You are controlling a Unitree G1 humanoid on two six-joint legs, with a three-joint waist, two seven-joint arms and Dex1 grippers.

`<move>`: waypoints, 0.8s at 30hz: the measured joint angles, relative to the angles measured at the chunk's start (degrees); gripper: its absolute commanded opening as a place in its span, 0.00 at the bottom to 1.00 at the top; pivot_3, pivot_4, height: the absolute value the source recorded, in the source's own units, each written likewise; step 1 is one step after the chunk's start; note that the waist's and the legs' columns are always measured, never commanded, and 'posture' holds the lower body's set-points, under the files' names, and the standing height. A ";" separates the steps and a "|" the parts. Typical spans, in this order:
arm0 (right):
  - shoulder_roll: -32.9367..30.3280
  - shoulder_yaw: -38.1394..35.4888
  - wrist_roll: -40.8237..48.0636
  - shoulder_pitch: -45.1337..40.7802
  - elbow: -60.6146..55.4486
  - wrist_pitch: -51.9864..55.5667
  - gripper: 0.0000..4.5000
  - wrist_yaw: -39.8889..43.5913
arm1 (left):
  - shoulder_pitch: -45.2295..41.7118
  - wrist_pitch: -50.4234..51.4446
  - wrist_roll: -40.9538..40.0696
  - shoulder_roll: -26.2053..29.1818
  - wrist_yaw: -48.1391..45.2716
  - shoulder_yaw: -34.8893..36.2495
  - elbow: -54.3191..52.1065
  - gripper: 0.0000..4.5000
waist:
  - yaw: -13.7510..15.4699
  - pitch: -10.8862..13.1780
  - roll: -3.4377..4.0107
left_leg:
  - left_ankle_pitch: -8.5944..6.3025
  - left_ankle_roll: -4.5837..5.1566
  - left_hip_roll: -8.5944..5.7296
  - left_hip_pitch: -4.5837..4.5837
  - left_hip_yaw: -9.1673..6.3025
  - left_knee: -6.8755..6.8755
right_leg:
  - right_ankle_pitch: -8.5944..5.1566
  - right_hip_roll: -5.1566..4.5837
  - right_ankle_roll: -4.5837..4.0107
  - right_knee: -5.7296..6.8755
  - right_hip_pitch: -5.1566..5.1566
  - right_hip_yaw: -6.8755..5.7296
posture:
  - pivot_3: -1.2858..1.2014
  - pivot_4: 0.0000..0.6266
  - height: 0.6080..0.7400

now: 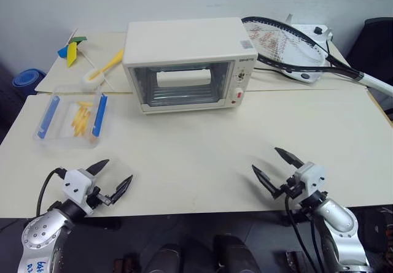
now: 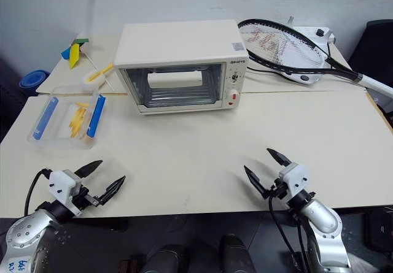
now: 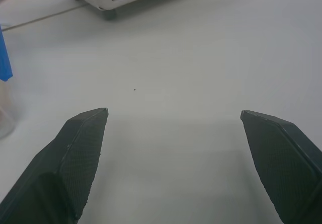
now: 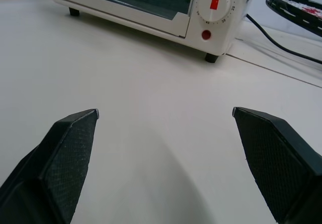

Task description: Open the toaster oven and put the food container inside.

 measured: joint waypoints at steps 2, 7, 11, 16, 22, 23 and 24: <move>0.00 0.15 0.41 -2.04 1.12 0.16 0.99 0.76 | -0.57 0.76 -1.06 0.42 -0.46 0.00 -0.32 1.00 | -0.03 0.00 0.00 | 0.00 -0.01 0.01 0.01 0.01 0.00 | 0.00 0.01 0.00 0.01 0.00 0.00 | 0.52 0.24 1.00; -1.20 2.10 4.32 -13.17 1.47 8.44 0.99 3.65 | -1.91 14.63 -12.69 7.45 -6.52 1.16 -3.48 1.00 | -0.52 0.22 0.35 | -0.03 -0.06 0.16 0.00 0.09 0.01 | 0.00 0.09 -0.09 0.05 -0.08 0.05 | 0.52 0.24 1.00; -2.05 4.23 6.47 -27.23 1.84 19.29 0.99 4.49 | -8.78 20.15 -19.91 11.90 -7.75 5.34 -3.69 1.00 | -0.32 0.29 0.46 | -0.03 -0.14 0.20 -0.07 0.03 0.02 | 0.00 0.12 -0.15 0.12 -0.19 -0.02 | 0.52 0.24 1.00; -1.55 6.65 6.86 -40.51 7.24 27.41 0.99 6.46 | -14.55 24.89 -24.48 15.54 -8.89 6.89 -5.46 1.00 | -0.37 0.29 0.47 | -0.11 -0.01 0.14 -0.16 0.04 0.02 | 0.00 0.08 -0.16 -0.02 -0.22 -0.02 | 0.52 0.24 1.00; 2.68 9.20 5.23 -50.43 16.59 29.07 0.99 7.58 | -17.12 27.19 -25.64 14.33 -6.44 6.80 -6.92 1.00 | -0.74 0.29 0.47 | -0.15 -0.04 0.14 -0.63 0.07 0.05 | 0.01 0.09 -0.16 0.04 -0.77 -0.05 | 0.52 0.24 1.00; 3.49 9.42 4.86 -51.48 17.40 29.08 0.99 7.71 | -17.08 27.30 -25.64 13.77 -6.11 6.71 -6.94 1.00 | -0.91 0.28 0.46 | -0.15 -0.04 0.14 -0.96 0.06 0.20 | 0.01 0.09 -0.17 0.13 -1.11 -0.06 | 0.52 0.24 1.00; 4.05 9.76 4.53 -52.17 17.97 29.09 0.99 7.85 | -16.93 27.38 -25.63 13.22 -5.67 6.65 -6.93 1.00 | -1.16 0.28 0.46 | -0.15 -0.05 0.15 -1.10 0.05 0.27 | 0.02 0.09 -0.18 0.20 -1.23 -0.09 | 0.52 0.24 1.00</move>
